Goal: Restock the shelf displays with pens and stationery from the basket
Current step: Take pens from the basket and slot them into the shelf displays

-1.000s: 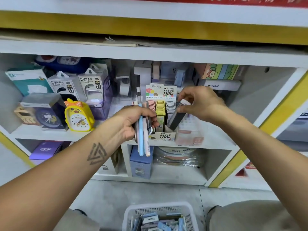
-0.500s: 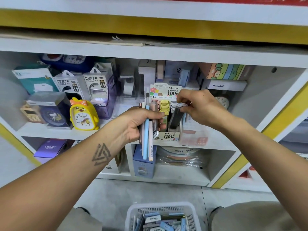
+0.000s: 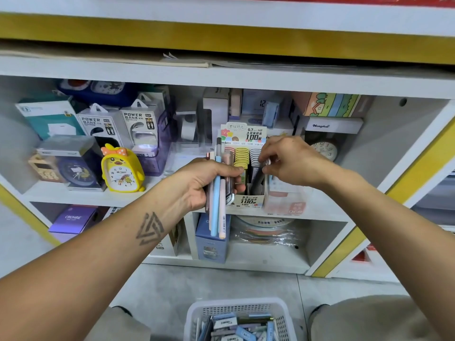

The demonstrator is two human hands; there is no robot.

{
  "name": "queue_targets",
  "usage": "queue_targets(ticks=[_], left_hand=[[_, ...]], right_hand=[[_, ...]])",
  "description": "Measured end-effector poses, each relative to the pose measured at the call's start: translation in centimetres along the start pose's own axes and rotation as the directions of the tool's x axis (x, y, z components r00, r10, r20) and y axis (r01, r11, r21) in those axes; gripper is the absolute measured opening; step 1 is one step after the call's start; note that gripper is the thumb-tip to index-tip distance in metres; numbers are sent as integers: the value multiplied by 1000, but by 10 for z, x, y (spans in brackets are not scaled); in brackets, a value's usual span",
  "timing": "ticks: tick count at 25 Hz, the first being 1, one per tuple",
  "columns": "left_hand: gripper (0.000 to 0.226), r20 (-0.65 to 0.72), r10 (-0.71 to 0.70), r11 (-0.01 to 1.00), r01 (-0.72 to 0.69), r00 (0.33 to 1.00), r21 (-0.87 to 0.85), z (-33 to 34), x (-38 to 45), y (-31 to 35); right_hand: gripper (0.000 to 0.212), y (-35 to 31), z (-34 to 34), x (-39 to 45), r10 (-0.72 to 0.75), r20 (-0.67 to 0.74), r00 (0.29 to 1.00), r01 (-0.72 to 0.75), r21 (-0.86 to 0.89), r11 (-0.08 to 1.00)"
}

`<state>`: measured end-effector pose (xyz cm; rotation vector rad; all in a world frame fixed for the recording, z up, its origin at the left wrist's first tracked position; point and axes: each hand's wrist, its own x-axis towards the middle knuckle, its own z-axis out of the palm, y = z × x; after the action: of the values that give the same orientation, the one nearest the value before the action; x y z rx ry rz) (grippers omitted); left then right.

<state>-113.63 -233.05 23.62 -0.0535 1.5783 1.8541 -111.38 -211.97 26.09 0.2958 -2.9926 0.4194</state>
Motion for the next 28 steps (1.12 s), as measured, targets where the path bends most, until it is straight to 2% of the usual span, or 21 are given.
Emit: queue_targets(ticks=[3, 6, 9, 10, 11, 12, 13, 14, 17, 19, 22, 25, 28], left_hand=[[5, 11, -6, 1000, 6, 1000, -8, -1, 0, -1], [8, 24, -18, 1000, 18, 1000, -17, 0, 0, -2], [8, 21, -19, 999, 20, 1000, -39, 0, -2, -1], [6, 8, -9, 998, 9, 1000, -58, 0, -2, 0], [6, -15, 7, 997, -9, 1000, -77, 0, -2, 1], [8, -43, 24, 995, -28, 999, -94, -1, -2, 2], [10, -75, 36, 993, -44, 997, -110, -2, -1, 3], [12, -112, 38, 991, -52, 993, -125, -3, -1, 5], [23, -203, 24, 987, -56, 979, -154, -6, -1, 7], [24, -225, 27, 981, -69, 974, -181, -6, -1, 8], [29, -234, 39, 975, -89, 971, -205, -7, 1, 10], [26, -231, 24, 978, -70, 973, -195, -9, 5, 11], [17, -228, 18, 980, -63, 974, -188, -6, 5, 12]], right_hand=[[23, -3, -2, -1, 35, 1, 999, -35, -16, 999], [13, -7, 3, -2, 74, 9, 997, -75, 39, 996], [8, -10, 7, -1, -15, -95, 995, 3, -117, 993], [10, -13, 6, 0, -28, -145, 989, 16, -86, 996], [14, -17, 5, -1, -5, -155, 988, 15, 61, 998], [18, -25, 5, -2, 25, -100, 995, 4, 282, 959], [24, -33, 6, -4, 33, 11, 999, -34, 484, 875], [30, -40, 8, -6, 15, 117, 993, -82, 596, 799], [31, -51, 15, -9, -39, 260, 965, -144, 646, 749], [22, -52, 14, -7, -25, 262, 965, -153, 636, 756], [10, -50, 11, -5, 90, 218, 972, -208, 608, 766], [7, -46, 13, -2, 190, 212, 959, -283, 641, 713], [12, -47, 16, -2, 201, 226, 953, -302, 665, 683]])
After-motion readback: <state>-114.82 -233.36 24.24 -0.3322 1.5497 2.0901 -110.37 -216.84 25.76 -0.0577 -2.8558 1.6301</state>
